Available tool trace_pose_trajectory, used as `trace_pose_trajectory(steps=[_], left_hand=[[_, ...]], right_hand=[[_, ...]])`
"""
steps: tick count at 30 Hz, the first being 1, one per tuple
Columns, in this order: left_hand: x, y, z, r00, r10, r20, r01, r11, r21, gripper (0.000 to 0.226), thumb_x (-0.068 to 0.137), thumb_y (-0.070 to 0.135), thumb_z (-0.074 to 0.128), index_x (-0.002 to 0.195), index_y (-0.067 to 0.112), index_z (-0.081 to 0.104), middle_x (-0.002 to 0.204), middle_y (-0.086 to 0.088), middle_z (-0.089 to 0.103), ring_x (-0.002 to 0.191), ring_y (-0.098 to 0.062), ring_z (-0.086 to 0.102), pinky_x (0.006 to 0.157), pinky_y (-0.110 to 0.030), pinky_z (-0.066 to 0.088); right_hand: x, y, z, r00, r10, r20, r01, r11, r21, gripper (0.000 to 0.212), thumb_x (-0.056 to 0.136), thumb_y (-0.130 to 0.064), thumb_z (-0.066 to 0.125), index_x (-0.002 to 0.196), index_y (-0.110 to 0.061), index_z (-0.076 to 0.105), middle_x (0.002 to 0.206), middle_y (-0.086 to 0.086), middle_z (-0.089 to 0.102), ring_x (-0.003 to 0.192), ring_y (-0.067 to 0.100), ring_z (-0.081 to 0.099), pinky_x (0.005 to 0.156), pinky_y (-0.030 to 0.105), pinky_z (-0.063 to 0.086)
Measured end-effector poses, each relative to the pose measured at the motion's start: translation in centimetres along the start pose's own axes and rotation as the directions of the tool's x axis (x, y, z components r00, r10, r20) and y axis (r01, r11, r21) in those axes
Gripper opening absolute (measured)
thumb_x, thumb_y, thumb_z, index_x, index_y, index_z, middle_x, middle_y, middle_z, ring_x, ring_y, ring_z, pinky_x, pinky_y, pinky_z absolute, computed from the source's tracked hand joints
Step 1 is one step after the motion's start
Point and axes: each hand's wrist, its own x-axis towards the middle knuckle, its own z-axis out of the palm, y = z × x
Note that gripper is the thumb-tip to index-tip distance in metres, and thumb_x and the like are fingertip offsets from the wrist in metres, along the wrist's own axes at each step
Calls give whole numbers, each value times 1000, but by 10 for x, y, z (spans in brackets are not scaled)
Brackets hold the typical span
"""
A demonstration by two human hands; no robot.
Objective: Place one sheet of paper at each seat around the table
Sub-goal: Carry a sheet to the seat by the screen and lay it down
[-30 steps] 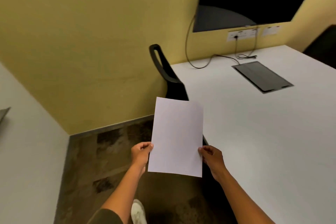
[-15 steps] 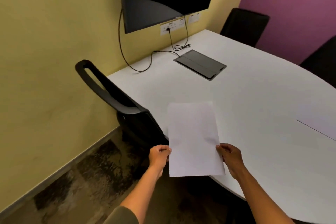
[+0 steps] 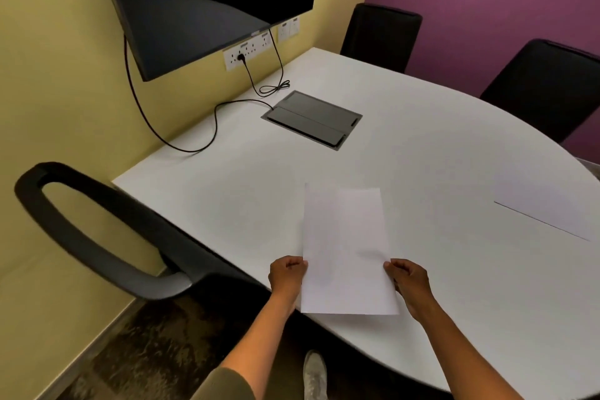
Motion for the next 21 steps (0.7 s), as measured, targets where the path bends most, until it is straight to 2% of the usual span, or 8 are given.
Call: trace_pose_trajectory(steps=[2, 5, 8, 12, 17, 21], left_hand=[[32, 19, 11, 999, 14, -30, -14, 1000, 16, 13, 83, 9, 67, 75, 19, 71, 91, -5, 73, 93, -26, 69, 90, -41, 57], [64, 46, 17, 997, 23, -78, -19, 999, 49, 15, 82, 7, 66, 71, 16, 71, 89, -8, 74, 92, -30, 69, 89, -44, 58], [93, 73, 14, 991, 34, -127, -24, 996, 84, 14, 81, 6, 66, 70, 14, 71, 89, -11, 73, 85, -29, 66, 85, -41, 56], [135, 108, 11, 978, 59, -202, -44, 996, 78, 15, 81, 6, 68, 70, 17, 71, 86, -9, 71, 78, -25, 61, 80, -36, 53], [171, 128, -9, 967, 38, -252, -17, 996, 88, 10, 80, 6, 71, 75, 15, 73, 97, -13, 73, 95, -31, 67, 94, -42, 55], [205, 143, -23, 970, 35, -241, -4, 992, 129, 5, 80, 5, 72, 83, 9, 74, 103, -14, 73, 103, -32, 67, 97, -43, 53]], right_hand=[[42, -11, 11, 1000, 11, 16, -11, 1000, -5, 21, 88, -13, 70, 106, -2, 69, 101, 16, 70, 88, 28, 63, 84, 44, 52], [84, -30, 32, 998, 15, 55, -15, 1000, 12, 23, 88, -14, 71, 107, -2, 69, 101, 16, 70, 88, 27, 63, 83, 44, 52], [112, -48, 59, 994, 33, 105, -36, 999, 32, 23, 88, -12, 71, 108, -2, 68, 102, 16, 70, 92, 28, 64, 92, 47, 53], [153, -68, 91, 981, 74, 178, -86, 994, 63, 23, 86, -10, 72, 107, -1, 68, 101, 17, 70, 91, 27, 64, 89, 42, 54], [170, -76, 125, 963, 119, 243, -142, 987, 80, 25, 86, -5, 72, 109, 2, 65, 100, 19, 70, 89, 28, 66, 84, 38, 55], [180, -80, 155, 951, 161, 264, -188, 979, 80, 23, 85, 1, 70, 106, 10, 64, 100, 24, 69, 89, 32, 67, 89, 44, 56]])
